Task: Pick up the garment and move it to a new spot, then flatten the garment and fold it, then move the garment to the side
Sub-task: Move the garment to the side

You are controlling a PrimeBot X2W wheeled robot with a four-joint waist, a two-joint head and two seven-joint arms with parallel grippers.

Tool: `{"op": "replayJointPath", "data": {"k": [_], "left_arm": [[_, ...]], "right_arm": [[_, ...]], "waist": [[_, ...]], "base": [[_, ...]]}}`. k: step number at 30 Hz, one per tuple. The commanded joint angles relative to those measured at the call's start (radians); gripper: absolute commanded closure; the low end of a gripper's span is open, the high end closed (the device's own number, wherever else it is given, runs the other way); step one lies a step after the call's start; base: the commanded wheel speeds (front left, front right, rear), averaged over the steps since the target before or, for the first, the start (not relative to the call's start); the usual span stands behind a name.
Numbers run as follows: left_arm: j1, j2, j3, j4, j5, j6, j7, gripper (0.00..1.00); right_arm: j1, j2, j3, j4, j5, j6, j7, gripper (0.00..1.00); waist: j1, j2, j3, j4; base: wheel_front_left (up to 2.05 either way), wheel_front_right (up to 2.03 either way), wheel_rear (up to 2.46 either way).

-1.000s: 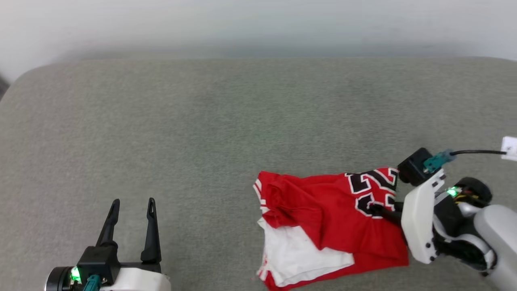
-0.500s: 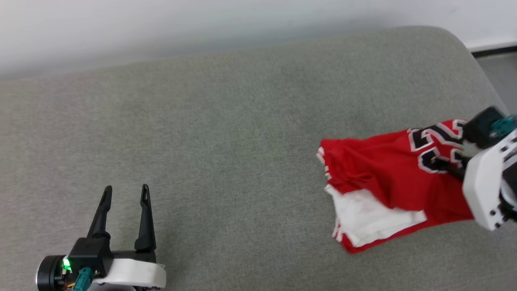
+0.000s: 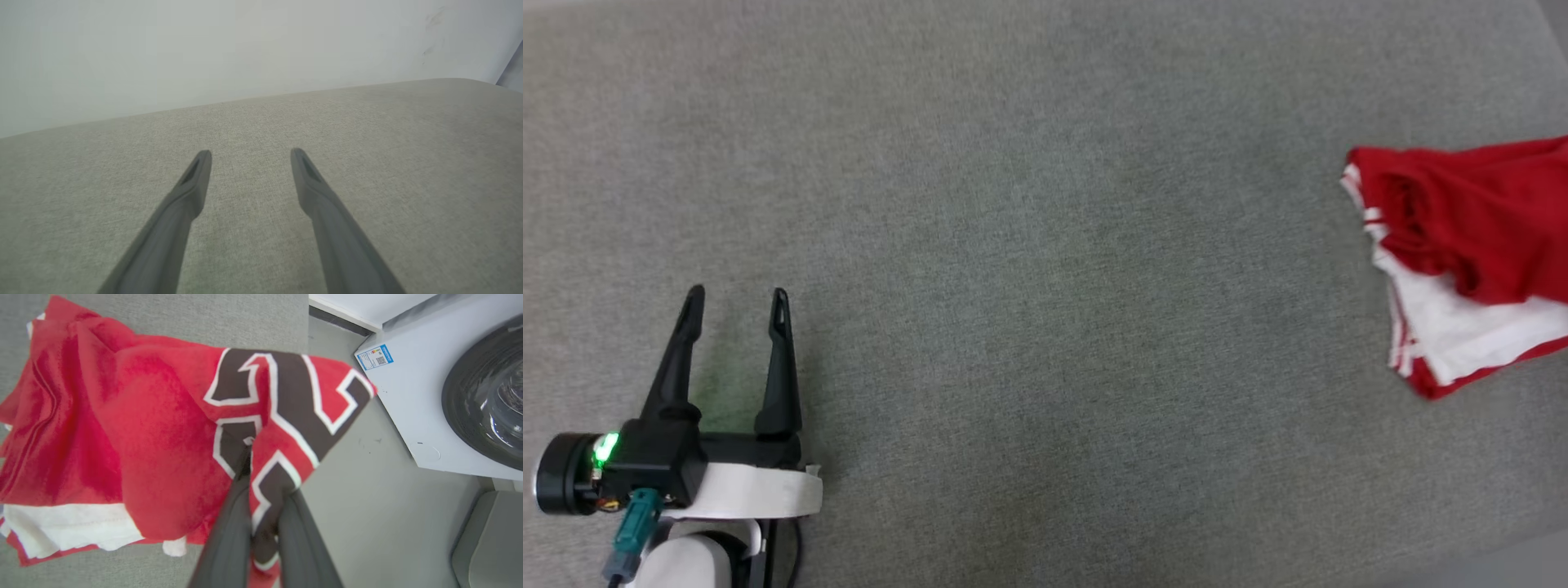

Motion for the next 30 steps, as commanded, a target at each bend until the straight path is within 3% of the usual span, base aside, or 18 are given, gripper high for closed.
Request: {"op": "replayJointPath", "data": {"k": [1, 5, 12, 13, 14, 23, 30], "left_arm": [[-0.021, 0.008, 0.004, -0.012, 0.000, -0.003, -0.002, 0.00], [-0.041, 0.019, 0.012, -0.036, -0.005, -0.010, -0.002, 0.00], [-0.059, 0.017, 0.018, -0.051, -0.008, -0.015, -0.002, 0.00], [-0.058, 0.014, 0.018, -0.048, -0.008, -0.015, -0.002, 0.00], [-0.054, 0.011, 0.018, -0.044, -0.008, -0.015, -0.002, 0.00], [0.006, -0.027, 0.012, -0.014, -0.011, 0.009, -0.002, 0.00], [0.071, -0.051, 0.009, 0.002, -0.018, 0.032, -0.002, 0.00]], "right_arm": [[-0.025, 0.013, -0.037, 0.035, -0.016, -0.002, -0.014, 1.00], [-0.044, 0.024, -0.120, 0.122, -0.090, -0.002, -0.037, 1.00], [-0.046, 0.115, -0.262, 0.216, -0.222, -0.002, -0.092, 1.00], [-0.043, 0.131, -0.283, 0.231, -0.244, -0.002, -0.096, 0.20], [-0.040, 0.146, -0.299, 0.238, -0.267, -0.002, -0.102, 0.00], [-0.039, 0.219, -0.401, 0.170, -0.510, -0.002, -0.315, 0.00], [-0.016, 0.350, -0.428, 0.070, -0.608, -0.002, -0.570, 0.00]], "waist": [[-0.0002, 0.0000, 0.054, 0.002], [-0.0002, 0.0000, 0.102, 0.009], [-0.0002, 0.0000, 0.119, 0.025], [-0.0002, 0.0000, 0.110, 0.028], [-0.0002, 0.0000, 0.099, 0.030], [-0.0002, 0.0000, -0.051, 0.059], [-0.0002, 0.0000, -0.143, 0.093]], "base": [[0.00, 0.00, 0.00], [0.00, 0.00, 0.00], [0.00, 0.00, 0.00], [0.00, 0.00, 0.00], [0.00, 0.00, 0.00], [0.00, 0.00, 0.00], [0.00, 0.00, 0.00]]}}
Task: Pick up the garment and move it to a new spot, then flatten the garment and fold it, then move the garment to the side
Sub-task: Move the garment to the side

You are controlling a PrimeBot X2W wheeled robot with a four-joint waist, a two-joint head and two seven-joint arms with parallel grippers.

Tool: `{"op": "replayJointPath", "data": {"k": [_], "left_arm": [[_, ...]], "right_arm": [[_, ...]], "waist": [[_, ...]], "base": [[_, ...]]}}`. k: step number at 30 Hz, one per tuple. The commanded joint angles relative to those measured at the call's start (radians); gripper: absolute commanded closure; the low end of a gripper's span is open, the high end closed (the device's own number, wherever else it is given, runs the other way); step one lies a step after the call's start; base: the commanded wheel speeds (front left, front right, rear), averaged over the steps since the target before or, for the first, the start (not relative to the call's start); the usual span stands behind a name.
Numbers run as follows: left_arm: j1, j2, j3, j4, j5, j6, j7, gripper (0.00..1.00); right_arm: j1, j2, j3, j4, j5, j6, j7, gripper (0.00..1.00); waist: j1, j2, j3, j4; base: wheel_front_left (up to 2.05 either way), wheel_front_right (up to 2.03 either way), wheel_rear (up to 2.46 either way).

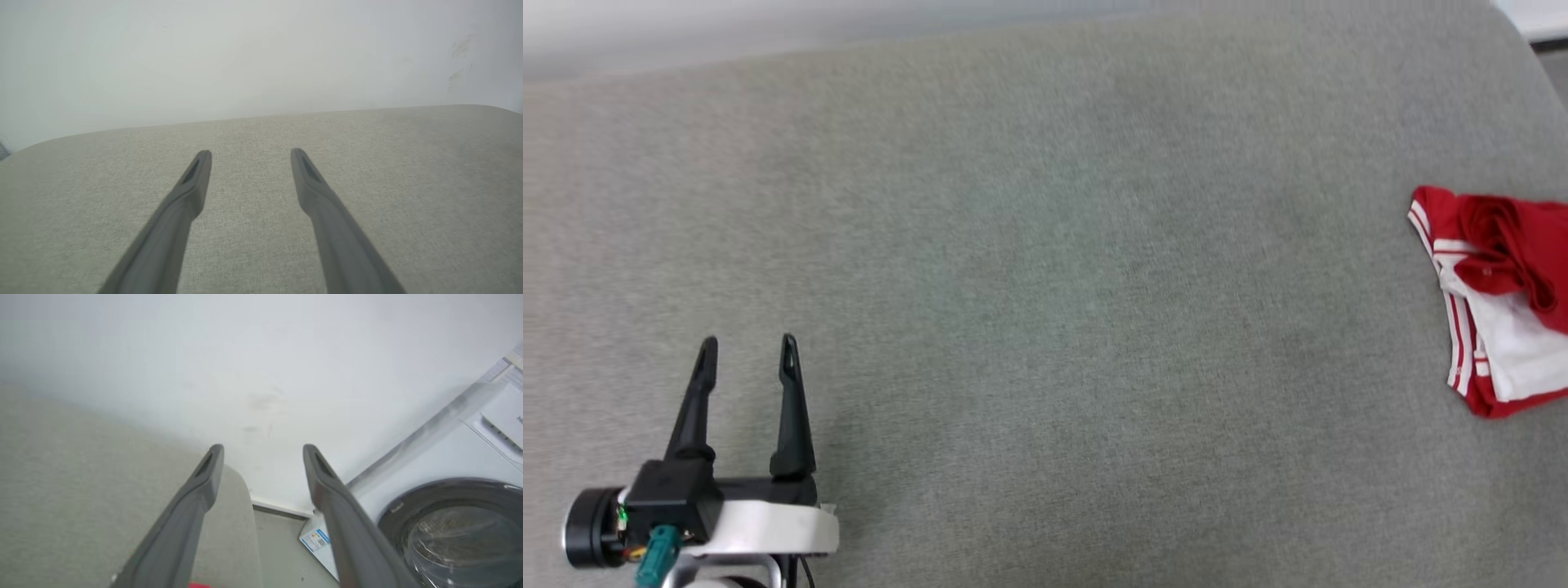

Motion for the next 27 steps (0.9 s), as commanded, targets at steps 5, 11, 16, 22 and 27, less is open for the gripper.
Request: {"op": "replayJointPath", "data": {"k": [5, 11, 16, 22, 27], "left_arm": [[0.050, -0.010, -0.013, 0.021, 0.003, 0.021, -0.002, 0.00], [0.092, -0.016, -0.027, 0.046, 0.000, 0.040, -0.002, 0.00], [0.122, -0.018, -0.042, 0.062, -0.002, 0.053, -0.002, 0.00], [0.143, -0.019, -0.055, 0.078, -0.004, 0.061, -0.002, 0.00], [0.166, -0.020, -0.061, 0.082, -0.003, 0.059, -0.002, 0.00]], "right_arm": [[0.056, 0.131, 0.051, -0.083, -0.035, -0.002, -0.210, 0.00], [0.156, 0.241, 0.129, -0.160, -0.006, -0.002, -0.288, 0.00], [0.268, 0.329, 0.155, -0.210, 0.018, -0.002, -0.296, 0.00], [0.426, 0.387, 0.112, -0.245, 0.059, -0.002, -0.296, 0.00], [0.560, 0.421, 0.065, -0.272, 0.078, -0.002, -0.296, 0.00]], "waist": [[0.0000, 0.0000, -0.098, 0.052], [0.0000, 0.0000, -0.165, 0.083], [0.0000, 0.0000, -0.209, 0.104], [0.0000, 0.0000, -0.247, 0.132], [0.0000, 0.0000, -0.274, 0.148]], "base": [[0.00, 0.00, 0.00], [0.00, 0.00, 0.00], [0.00, 0.00, 0.00], [0.00, 0.00, 0.00], [0.00, 0.00, 0.00]]}}
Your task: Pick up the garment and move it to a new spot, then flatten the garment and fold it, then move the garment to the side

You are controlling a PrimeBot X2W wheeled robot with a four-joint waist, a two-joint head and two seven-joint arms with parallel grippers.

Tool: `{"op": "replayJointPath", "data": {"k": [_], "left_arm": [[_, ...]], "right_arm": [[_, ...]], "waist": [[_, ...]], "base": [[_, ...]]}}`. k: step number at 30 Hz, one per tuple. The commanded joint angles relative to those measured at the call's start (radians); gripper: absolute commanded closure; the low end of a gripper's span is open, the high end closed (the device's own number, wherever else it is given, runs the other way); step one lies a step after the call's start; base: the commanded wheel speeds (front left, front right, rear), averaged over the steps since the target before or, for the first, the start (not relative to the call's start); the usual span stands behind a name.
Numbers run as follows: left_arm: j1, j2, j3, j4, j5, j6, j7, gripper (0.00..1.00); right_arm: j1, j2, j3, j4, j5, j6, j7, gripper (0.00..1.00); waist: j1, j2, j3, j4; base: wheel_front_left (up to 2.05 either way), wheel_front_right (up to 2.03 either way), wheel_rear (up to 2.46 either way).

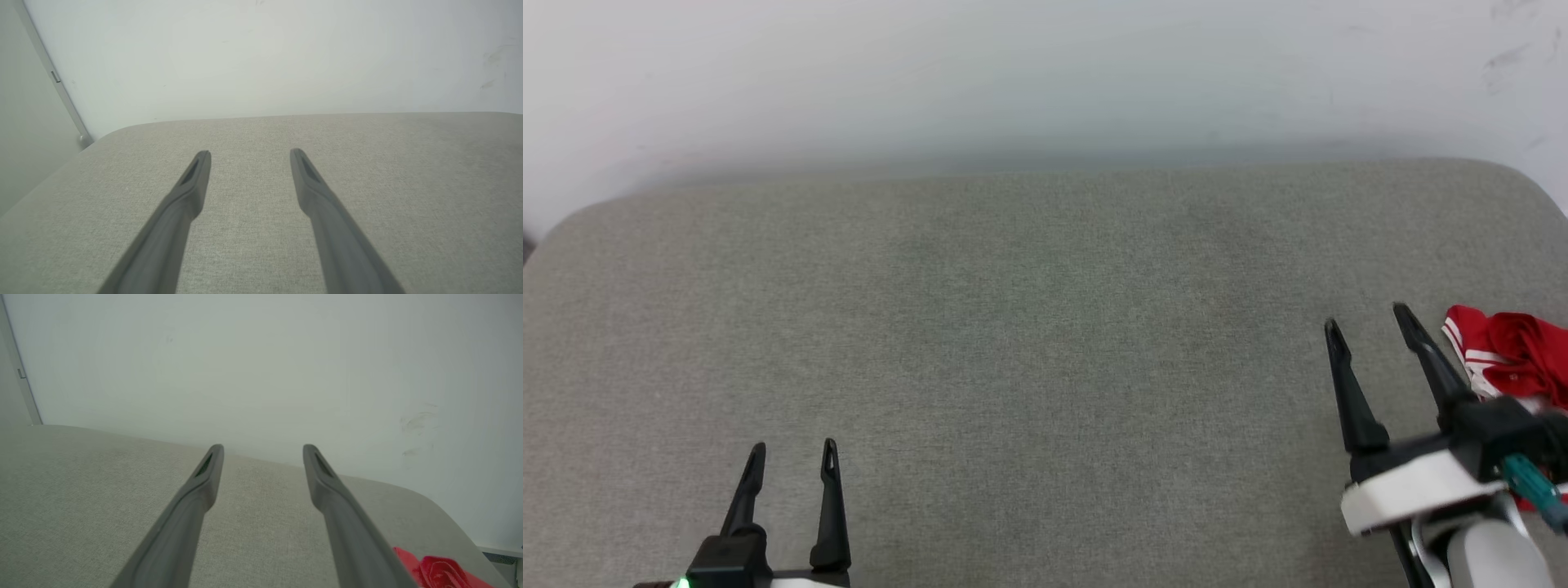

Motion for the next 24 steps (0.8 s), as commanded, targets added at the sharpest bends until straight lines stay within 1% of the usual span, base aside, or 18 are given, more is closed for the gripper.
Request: {"op": "replayJointPath", "data": {"k": [1, 10, 18, 24], "left_arm": [[0.015, -0.002, 0.000, 0.001, -0.002, -0.001, -0.002, 0.00], [0.056, -0.002, -0.014, -0.012, -0.015, -0.004, -0.002, 0.00], [0.068, -0.002, -0.023, -0.019, -0.037, -0.007, -0.002, 0.00], [0.070, -0.002, -0.022, -0.016, -0.041, -0.006, -0.002, 0.00]], "right_arm": [[0.034, 0.011, -0.012, -0.014, 0.008, -0.001, -0.001, 0.00], [0.206, 0.070, -0.065, -0.099, 0.029, -0.001, -0.002, 0.00], [0.279, 0.085, -0.100, -0.144, 0.042, -0.001, -0.002, 0.00], [0.302, 0.088, -0.105, -0.146, 0.044, -0.001, -0.002, 0.00]], "waist": [[0.0001, 0.0000, -0.011, 0.008], [0.0001, 0.0000, -0.043, 0.019], [0.0001, 0.0000, -0.057, 0.033], [0.0001, 0.0000, -0.061, 0.035]], "base": [[0.00, 0.00, 0.00], [0.00, 0.00, 0.00], [0.00, 0.00, 0.00], [0.00, 0.00, 0.00]]}}
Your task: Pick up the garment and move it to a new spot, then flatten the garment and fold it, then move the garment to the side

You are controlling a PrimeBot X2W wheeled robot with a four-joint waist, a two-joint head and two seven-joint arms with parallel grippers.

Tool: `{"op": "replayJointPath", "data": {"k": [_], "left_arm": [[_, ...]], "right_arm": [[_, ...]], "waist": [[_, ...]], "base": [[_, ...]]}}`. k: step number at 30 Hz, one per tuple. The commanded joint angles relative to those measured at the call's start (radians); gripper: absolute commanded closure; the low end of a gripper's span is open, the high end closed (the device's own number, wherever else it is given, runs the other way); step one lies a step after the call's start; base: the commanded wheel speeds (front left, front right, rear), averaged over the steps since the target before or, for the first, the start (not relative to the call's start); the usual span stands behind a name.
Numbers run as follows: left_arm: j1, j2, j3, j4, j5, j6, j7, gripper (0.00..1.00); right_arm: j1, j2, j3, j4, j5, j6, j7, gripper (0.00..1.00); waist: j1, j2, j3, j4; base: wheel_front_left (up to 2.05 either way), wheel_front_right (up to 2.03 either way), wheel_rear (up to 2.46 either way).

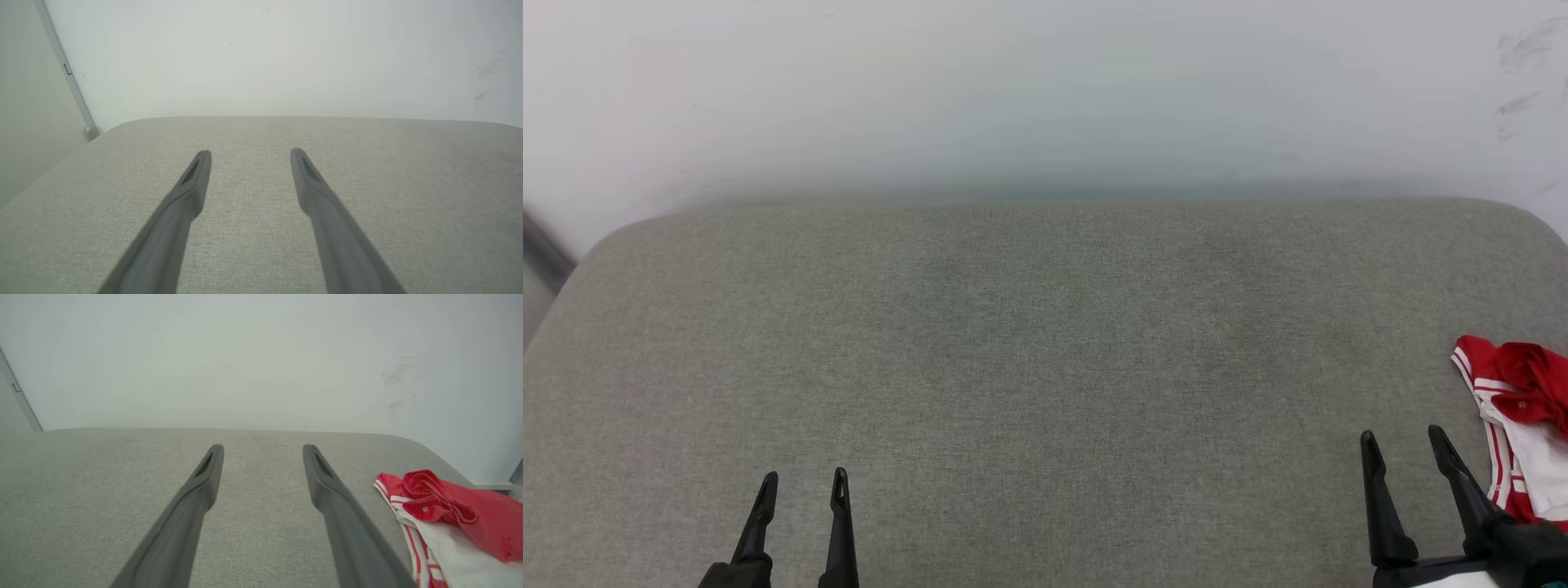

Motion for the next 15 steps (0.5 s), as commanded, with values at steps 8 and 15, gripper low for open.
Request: {"op": "replayJointPath", "data": {"k": [8, 15], "left_arm": [[0.003, 0.000, 0.001, 0.015, -0.003, 0.004, 0.001, 1.00], [-0.021, -0.001, 0.005, 0.050, -0.121, -0.006, 0.030, 1.00]], "right_arm": [[0.005, 0.001, 0.008, 0.022, 0.002, 0.000, 0.001, 1.00], [-0.008, -0.004, 0.014, 0.046, 0.128, 0.000, 0.021, 1.00]], "waist": [[0.0001, 0.0000, -0.002, -0.001], [0.0001, 0.0000, -0.001, -0.001]], "base": [[0.00, 0.00, 0.00], [0.00, 0.00, 0.00]]}}
